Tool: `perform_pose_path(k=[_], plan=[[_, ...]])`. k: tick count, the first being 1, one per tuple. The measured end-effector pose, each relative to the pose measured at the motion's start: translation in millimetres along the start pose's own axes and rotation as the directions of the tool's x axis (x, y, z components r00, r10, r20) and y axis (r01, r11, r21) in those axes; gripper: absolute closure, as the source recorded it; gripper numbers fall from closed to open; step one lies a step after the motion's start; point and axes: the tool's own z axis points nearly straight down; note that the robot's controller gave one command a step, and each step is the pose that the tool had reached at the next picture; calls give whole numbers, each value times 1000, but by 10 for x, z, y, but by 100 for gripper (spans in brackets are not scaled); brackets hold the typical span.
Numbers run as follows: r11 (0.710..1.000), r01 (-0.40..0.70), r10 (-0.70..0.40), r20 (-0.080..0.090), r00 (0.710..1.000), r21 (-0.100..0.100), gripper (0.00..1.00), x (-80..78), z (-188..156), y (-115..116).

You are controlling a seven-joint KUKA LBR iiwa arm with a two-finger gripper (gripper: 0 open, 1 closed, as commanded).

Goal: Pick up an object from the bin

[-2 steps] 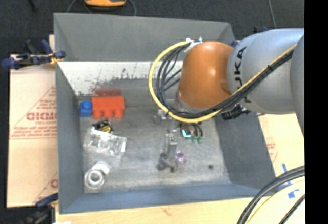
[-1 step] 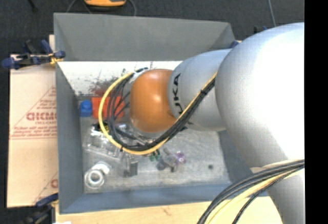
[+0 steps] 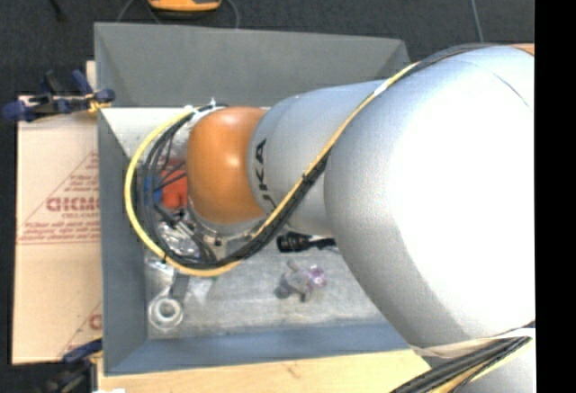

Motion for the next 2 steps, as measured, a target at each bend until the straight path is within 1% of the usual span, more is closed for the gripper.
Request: perform_pose_path(k=[1, 2], plan=[[969, 248, -248, -4, 969, 4, 0, 354, -71, -143], [706, 708, -708, 10, 706, 3, 0, 480, 288, -89]])
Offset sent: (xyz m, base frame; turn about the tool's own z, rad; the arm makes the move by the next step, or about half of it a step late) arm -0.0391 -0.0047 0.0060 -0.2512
